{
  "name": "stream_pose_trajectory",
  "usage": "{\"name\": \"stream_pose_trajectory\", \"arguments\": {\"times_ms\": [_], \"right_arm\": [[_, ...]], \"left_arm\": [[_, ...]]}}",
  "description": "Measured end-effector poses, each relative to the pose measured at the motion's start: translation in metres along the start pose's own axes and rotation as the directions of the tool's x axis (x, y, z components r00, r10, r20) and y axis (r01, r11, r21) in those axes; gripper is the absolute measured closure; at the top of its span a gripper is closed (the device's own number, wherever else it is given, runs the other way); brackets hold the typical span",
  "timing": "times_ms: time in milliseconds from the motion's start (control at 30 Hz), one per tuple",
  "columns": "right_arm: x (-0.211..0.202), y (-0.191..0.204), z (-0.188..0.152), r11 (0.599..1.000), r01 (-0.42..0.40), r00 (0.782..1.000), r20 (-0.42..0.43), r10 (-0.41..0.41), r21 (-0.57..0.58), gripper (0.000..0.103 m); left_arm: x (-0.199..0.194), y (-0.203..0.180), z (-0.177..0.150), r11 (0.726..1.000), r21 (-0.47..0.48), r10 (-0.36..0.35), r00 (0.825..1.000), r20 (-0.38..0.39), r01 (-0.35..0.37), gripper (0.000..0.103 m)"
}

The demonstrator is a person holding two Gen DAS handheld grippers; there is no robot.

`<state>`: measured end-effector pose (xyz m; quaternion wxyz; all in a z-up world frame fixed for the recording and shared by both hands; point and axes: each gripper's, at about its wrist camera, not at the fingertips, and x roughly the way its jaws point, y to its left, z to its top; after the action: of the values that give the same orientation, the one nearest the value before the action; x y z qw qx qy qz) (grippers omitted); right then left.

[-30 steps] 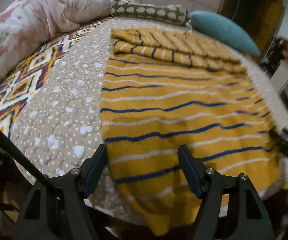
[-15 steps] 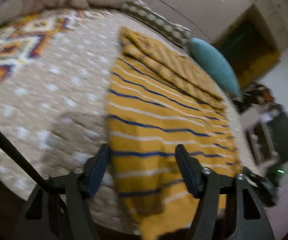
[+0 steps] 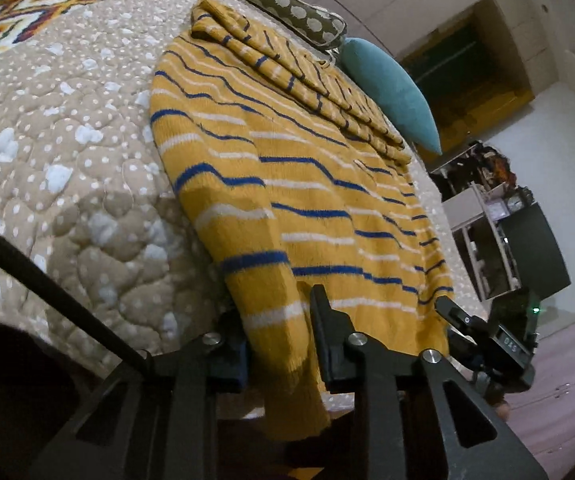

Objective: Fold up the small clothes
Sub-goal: 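Grasp the sweater hem with both tools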

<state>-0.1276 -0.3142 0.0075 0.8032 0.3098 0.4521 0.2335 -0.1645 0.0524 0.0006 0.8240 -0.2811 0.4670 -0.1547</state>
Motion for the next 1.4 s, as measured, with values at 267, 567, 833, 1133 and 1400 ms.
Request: {"name": "stream_pose_trajectory", "arguments": {"times_ms": [267, 567, 833, 1133, 1400], "right_arm": [[0.007, 0.006, -0.005, 0.996, 0.094, 0.996, 0.002, -0.094, 0.010, 0.087], [-0.050, 0.032, -0.022, 0.992, 0.036, 0.999, -0.024, -0.039, -0.118, 0.094], [-0.057, 0.067, -0.071, 0.961, 0.029, 0.990, -0.127, -0.066, -0.275, 0.094], [-0.026, 0.097, 0.028, 0.941, 0.042, 0.999, 0.020, -0.037, -0.336, 0.094], [0.041, 0.110, 0.149, 0.937, 0.196, 0.977, 0.141, -0.161, -0.288, 0.094]], "left_arm": [[-0.024, -0.009, 0.019, 0.990, 0.050, 0.133, 0.991, 0.016, -0.134, 0.095], [-0.098, -0.013, 0.002, 0.980, 0.127, 0.145, 0.988, 0.061, -0.152, 0.096], [-0.114, 0.023, -0.014, 0.982, 0.058, 0.178, 0.984, 0.030, -0.179, 0.095], [-0.088, -0.014, 0.107, 0.973, 0.110, 0.174, 0.960, 0.218, -0.201, 0.095], [0.009, -0.005, 0.227, 0.969, 0.015, 0.240, 0.960, 0.144, -0.245, 0.095]]}}
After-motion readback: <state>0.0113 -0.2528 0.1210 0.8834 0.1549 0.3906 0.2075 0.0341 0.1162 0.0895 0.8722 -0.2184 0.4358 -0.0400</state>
